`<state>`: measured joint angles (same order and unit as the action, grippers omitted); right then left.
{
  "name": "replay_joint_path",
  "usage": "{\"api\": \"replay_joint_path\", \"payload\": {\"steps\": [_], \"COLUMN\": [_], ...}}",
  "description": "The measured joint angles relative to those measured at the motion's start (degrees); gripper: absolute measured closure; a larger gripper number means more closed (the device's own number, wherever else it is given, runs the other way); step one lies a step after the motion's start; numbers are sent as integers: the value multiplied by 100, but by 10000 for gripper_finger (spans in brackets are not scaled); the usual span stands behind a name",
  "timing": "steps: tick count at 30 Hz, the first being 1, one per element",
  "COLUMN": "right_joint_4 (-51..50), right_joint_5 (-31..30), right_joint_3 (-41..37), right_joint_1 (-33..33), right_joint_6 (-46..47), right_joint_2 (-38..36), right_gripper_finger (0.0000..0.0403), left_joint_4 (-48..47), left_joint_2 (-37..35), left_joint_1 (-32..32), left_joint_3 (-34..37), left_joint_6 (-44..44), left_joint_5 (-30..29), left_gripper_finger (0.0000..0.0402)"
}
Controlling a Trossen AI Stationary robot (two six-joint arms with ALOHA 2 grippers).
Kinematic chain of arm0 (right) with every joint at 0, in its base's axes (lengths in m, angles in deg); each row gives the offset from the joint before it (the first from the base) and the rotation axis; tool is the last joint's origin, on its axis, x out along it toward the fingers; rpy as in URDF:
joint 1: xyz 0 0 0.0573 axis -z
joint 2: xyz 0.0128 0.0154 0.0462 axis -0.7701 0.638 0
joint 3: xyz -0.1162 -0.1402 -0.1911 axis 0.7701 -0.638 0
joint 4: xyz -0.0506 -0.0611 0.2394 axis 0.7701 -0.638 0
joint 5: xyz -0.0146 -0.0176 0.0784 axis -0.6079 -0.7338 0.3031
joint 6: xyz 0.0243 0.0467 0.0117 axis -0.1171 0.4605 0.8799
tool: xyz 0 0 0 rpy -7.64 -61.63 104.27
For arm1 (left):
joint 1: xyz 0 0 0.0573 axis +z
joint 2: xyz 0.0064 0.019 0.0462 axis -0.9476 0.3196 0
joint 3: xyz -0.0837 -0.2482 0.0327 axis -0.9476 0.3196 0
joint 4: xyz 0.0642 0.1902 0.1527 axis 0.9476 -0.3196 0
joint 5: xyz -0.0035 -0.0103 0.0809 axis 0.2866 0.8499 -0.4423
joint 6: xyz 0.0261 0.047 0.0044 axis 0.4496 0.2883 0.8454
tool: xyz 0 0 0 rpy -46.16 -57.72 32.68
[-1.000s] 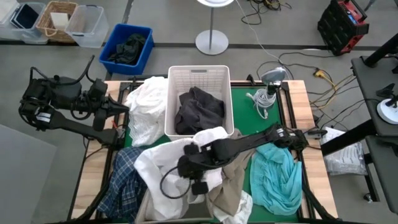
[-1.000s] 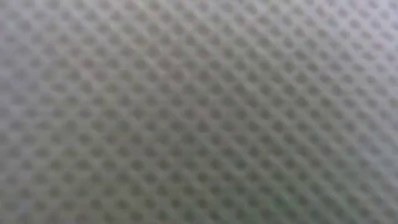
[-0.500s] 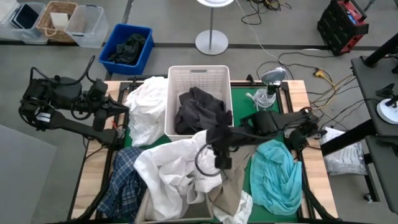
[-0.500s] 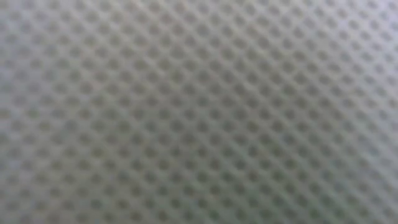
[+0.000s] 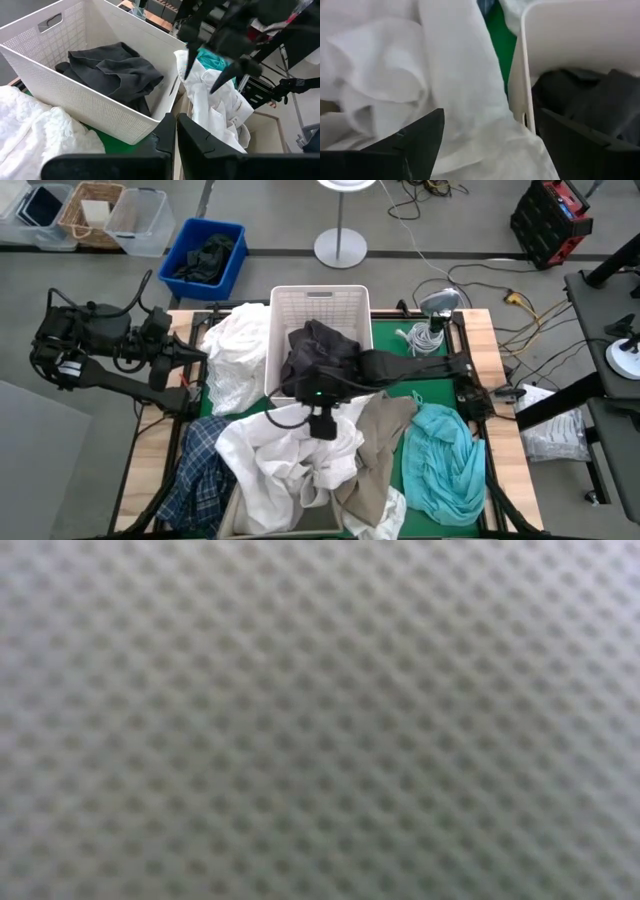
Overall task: Sort clothes
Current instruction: Put the white polo shirt into the brown laundry organizer
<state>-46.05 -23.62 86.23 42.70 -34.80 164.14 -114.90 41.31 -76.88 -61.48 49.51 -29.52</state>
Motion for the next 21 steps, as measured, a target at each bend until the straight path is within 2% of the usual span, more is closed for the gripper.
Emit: {"api": "replay_joint_path", "payload": {"steps": [4, 8, 12, 19, 21], "right_joint_4": [3, 53, 178, 346, 408], "right_joint_5": [257, 433, 425, 385, 356], "right_joint_3": [1, 8, -4, 7, 7], "right_joint_1": [66, 23, 8, 9, -18], "right_joint_6": [-10, -213, -265, -313, -350], "right_joint_2": [225, 259, 221, 153, 114], "right_gripper_finger": [109, 152, 222, 374, 385], "left_joint_4": [0, 0, 0, -2, -2], "left_joint_2": [-8, -8, -8, -8, -8], "left_joint_1": [0, 0, 0, 0, -2], "left_joint_3": [0, 0, 0, 0, 0], "left_joint_6": [-24, -26, -26, -26, -24], "left_joint_5": [0, 2, 2, 0, 0], "left_gripper_finger": [402, 402, 402, 402, 402]}}
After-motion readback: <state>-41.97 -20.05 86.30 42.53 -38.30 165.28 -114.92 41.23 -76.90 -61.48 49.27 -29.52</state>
